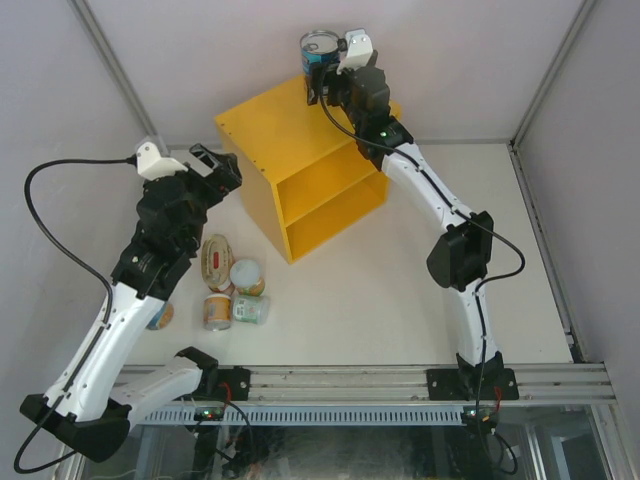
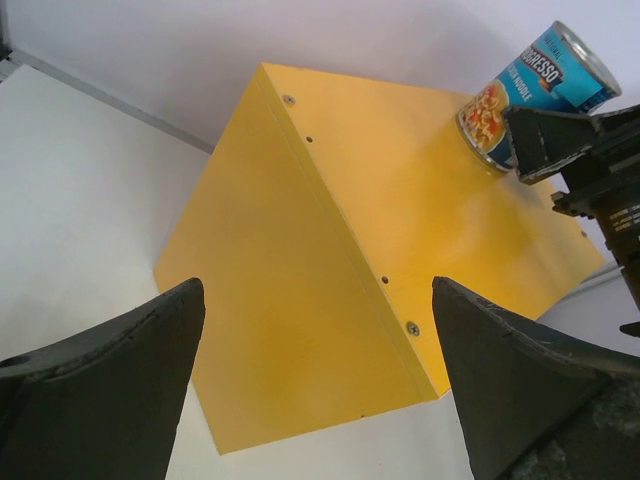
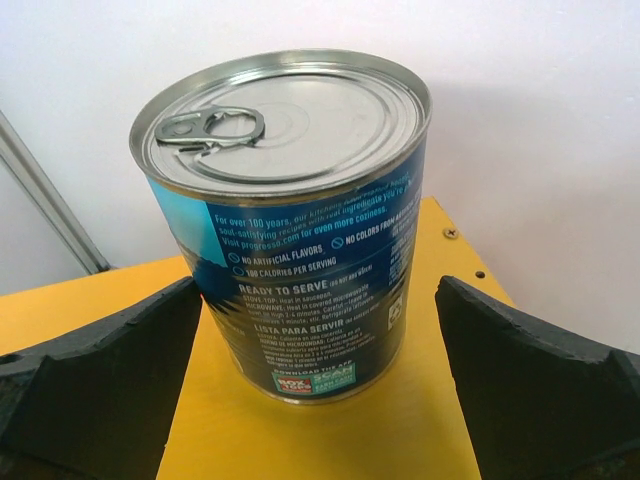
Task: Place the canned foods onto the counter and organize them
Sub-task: Move the canned food to the counter.
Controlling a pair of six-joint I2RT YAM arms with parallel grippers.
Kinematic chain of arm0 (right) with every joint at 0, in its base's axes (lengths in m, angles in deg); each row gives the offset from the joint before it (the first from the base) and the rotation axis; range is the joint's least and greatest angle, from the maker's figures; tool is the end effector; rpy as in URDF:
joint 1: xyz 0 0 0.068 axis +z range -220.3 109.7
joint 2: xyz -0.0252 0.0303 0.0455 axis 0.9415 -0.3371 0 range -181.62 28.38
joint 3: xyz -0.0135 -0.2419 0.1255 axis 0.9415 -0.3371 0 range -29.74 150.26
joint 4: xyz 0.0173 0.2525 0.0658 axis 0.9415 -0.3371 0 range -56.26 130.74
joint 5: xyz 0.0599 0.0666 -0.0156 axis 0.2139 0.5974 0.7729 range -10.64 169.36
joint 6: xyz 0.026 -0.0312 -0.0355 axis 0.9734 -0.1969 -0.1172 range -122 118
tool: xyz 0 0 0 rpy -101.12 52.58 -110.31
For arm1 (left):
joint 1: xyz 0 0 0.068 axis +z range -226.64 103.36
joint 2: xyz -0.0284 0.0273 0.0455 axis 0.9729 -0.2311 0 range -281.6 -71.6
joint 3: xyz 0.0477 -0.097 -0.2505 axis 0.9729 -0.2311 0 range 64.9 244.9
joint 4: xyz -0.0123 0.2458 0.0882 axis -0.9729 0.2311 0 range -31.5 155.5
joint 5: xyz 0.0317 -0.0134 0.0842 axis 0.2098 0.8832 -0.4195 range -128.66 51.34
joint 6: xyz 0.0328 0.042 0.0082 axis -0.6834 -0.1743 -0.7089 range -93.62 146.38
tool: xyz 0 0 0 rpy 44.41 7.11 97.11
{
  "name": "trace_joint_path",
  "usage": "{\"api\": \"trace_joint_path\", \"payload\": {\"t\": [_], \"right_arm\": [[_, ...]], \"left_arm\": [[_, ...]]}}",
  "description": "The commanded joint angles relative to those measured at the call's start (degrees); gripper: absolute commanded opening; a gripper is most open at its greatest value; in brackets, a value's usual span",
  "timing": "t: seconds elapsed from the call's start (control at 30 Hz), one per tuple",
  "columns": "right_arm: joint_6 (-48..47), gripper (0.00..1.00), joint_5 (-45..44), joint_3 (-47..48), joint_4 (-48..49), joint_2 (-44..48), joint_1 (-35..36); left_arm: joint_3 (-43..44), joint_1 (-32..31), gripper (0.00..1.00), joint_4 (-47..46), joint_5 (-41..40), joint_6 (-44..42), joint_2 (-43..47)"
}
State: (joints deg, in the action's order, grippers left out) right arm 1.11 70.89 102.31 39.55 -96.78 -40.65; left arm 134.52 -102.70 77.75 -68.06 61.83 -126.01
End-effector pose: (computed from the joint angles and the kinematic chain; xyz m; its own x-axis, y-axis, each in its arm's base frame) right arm 0.4517 0.2511 0.4292 0.0664 0.0996 -0.9928 -0.3661 0.9280 0.0686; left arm 0.1799 -0.0686 0.4430 -0.0184 -0.5534 -0.8327 -0.0832 0.8308 -0.5503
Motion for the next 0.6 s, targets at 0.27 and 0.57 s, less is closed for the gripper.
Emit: {"api": "trace_joint_path", "payload": {"t": [0.27, 0.57], "right_arm": [[-0.7, 1.00, -0.9, 6.8, -0.1, -2.9, -1.2], [-0.7, 1.00, -0.1, 7.6, -0.9, -3.1, -1.3]], "left_arm": [[-1.8, 0.3, 0.98, -1.0, -0.8, 0.8, 1.7], [-1.8, 0.3, 0.98, -0.9, -0.9, 1.1, 1.4]]}}
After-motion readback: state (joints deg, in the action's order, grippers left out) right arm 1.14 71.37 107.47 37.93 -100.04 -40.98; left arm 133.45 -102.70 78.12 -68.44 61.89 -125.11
